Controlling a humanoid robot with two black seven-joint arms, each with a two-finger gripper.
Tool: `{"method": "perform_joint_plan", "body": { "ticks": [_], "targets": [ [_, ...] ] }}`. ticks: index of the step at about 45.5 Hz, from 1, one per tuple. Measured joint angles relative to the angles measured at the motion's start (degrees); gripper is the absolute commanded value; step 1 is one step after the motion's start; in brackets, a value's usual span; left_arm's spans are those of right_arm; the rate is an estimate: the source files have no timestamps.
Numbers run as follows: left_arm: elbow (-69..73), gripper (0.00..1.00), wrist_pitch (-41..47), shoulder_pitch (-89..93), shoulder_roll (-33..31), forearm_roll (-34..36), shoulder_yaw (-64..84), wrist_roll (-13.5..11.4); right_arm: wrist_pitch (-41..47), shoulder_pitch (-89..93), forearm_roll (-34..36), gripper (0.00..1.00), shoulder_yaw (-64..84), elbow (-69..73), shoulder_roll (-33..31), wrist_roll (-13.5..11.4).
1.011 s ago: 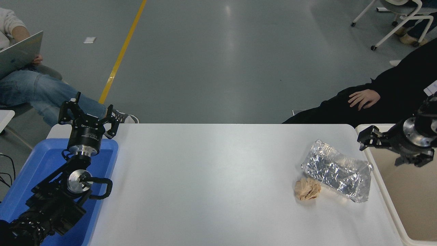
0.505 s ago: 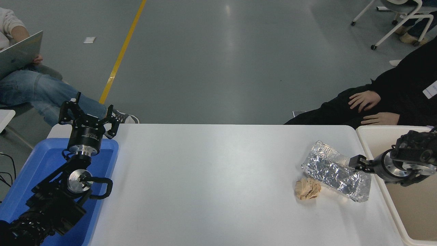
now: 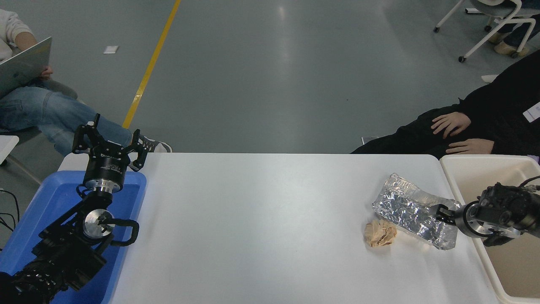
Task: Pick up foil plate and place in dustbin
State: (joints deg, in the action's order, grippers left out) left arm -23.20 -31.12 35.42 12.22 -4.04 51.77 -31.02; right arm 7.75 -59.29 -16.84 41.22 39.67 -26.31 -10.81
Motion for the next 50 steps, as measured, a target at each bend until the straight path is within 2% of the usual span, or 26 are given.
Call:
{"method": "perform_joint_plan", "body": {
  "ticks": [10,16,19,50],
  "targets": [
    [0.0,0.99,0.0,0.0,0.0,0.0,0.0,0.0,-0.4,1.5,-0.1,0.47,-2.2,-0.8,0.4,-0.1],
    [0.0,0.99,0.0,0.0,0.0,0.0,0.0,0.0,-0.5,2.1,0.1,0.19,-3.4,-1.3,0.5,-0.1],
    [0.0,0.99,0.0,0.0,0.0,0.0,0.0,0.0,-0.5,2.2,0.4,0.00,-3.8,-1.3,0.5,-0.1],
    [0.0,0.99,0.0,0.0,0.0,0.0,0.0,0.0,0.2,1.0,6.6,0.00,-4.5,2.5,-1.6,-0.1]
  ]
}}
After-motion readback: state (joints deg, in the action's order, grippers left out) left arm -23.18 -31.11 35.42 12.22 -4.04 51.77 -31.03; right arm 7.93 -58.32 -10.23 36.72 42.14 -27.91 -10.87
